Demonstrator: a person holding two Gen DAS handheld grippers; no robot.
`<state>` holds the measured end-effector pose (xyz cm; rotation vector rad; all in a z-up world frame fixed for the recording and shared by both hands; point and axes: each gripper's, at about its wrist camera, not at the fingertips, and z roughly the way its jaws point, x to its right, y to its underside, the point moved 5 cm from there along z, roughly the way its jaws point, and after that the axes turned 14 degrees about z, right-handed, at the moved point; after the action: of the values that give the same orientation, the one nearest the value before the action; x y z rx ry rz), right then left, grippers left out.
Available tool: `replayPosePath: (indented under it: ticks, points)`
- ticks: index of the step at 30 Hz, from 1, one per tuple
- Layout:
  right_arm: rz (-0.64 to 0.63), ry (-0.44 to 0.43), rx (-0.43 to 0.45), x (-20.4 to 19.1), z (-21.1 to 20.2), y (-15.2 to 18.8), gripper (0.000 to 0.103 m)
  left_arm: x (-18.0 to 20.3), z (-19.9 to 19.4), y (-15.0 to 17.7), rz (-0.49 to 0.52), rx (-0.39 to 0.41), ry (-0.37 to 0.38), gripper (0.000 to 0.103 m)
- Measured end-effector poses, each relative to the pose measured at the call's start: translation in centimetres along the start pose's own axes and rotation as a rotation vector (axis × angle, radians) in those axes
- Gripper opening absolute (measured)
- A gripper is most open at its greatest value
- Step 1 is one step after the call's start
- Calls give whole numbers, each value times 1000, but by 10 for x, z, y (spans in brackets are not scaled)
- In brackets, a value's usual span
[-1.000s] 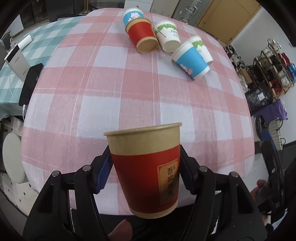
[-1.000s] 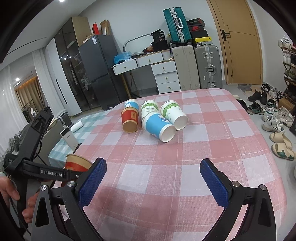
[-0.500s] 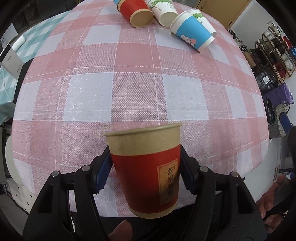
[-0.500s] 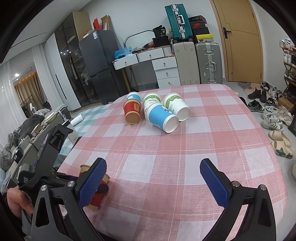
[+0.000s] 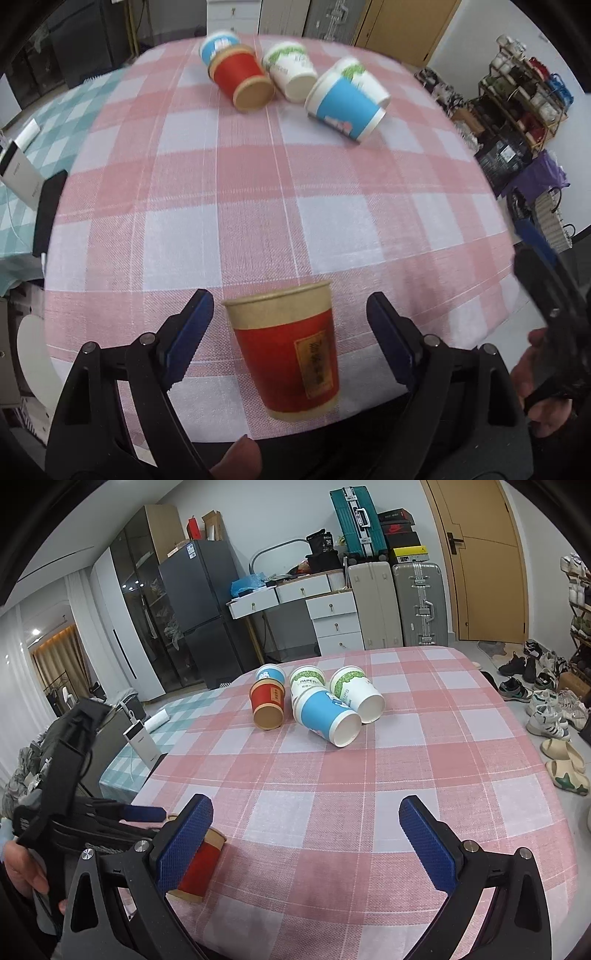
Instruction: Flip cup upright
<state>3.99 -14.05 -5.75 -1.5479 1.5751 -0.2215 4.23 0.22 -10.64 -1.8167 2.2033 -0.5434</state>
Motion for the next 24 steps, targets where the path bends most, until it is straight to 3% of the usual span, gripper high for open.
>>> replayPosePath:
  ticks: [6, 10, 12, 14, 24]
  points:
    - [-25, -46, 4, -18, -8, -6, 103, -13, -60, -1, -19, 180, -173, 90]
    - [-45, -95, 12, -39, -19, -10, 103, -21, -98, 6, -46, 296, -240, 91]
    - [-52, -114, 18, -48, -23, -9, 103, -23, -115, 13, -54, 341, -266, 102]
    - [-63, -135, 10, -60, -26, -4, 103, -25, -129, 22, -73, 382, -284, 102]
    - [-116, -154, -101, -93, -15, 31, 103, -36, -140, 73, -123, 373, -289, 102]
